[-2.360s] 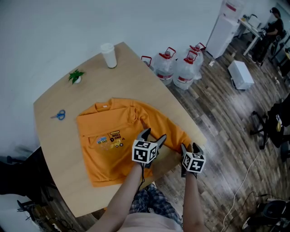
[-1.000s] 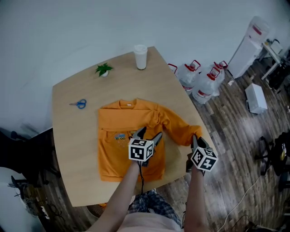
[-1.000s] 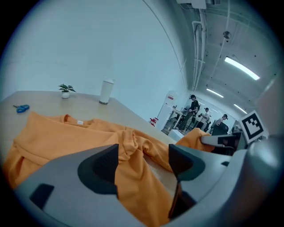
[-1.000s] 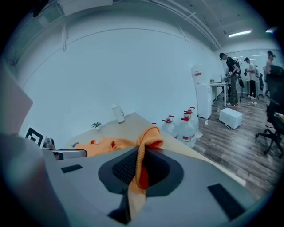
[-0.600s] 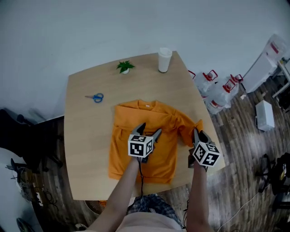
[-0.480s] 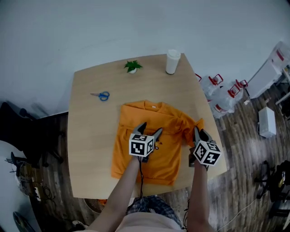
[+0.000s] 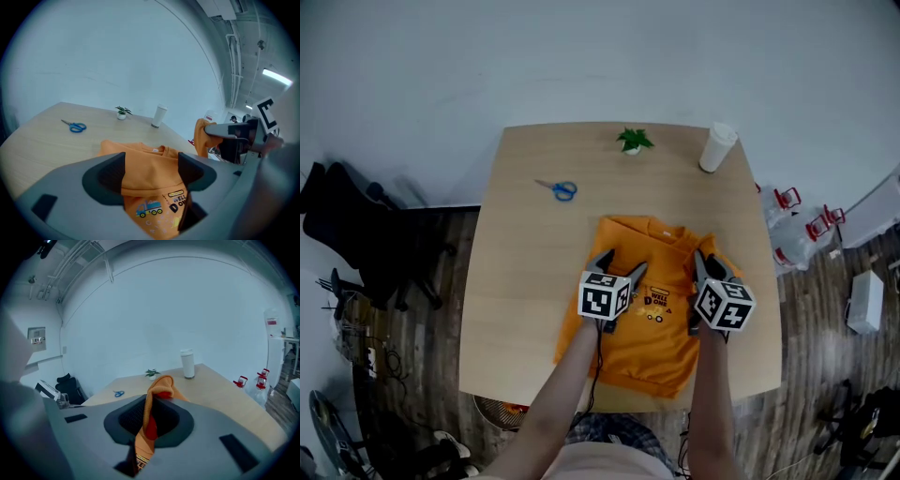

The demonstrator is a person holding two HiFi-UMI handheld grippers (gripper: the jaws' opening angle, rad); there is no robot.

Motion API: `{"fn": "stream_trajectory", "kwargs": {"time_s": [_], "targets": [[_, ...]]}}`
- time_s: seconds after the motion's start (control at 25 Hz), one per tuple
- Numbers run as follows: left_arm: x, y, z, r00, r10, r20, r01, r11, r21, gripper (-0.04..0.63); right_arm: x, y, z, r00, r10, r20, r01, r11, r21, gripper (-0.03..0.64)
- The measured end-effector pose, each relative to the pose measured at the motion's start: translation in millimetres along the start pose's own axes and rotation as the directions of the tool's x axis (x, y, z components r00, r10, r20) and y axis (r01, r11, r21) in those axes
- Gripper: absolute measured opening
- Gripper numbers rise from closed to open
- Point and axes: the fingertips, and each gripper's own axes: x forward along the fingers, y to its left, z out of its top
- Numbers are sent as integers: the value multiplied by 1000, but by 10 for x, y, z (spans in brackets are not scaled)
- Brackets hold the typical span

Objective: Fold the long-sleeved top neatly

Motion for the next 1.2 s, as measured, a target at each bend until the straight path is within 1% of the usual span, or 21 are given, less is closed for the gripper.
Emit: {"fn": "stream_trajectory", "kwargs": {"time_s": [0.16,0.32,0.64,0.8,1.0,1.2], "targets": [[-88,246,21,999,31,12,-30,999,-28,353,322,367,-18,997,69,-28,-70,997,-43,37],[-177,476,-11,998,60,13,-59,997,-47,353,596,708,-119,988,133,-80,-139,987,-79,37],[-326,856,-106,994,107,13,-106,990,-88,353,1076,1288,-422,950,235,-203,-265,955,-132,37],[-374,1008,-179,992,129,6,-127,986,-107,353,1313,1442,-613,929,258,-265,-301,944,-135,38],[-482,1183,-308,987,161,-5,-160,979,-129,353,1473,1495,-893,908,252,-336,-317,936,-155,41],[-559,1267,-401,984,175,-18,-175,975,-134,353,1554,1531,-1092,895,256,-365,-326,934,-145,57]]}}
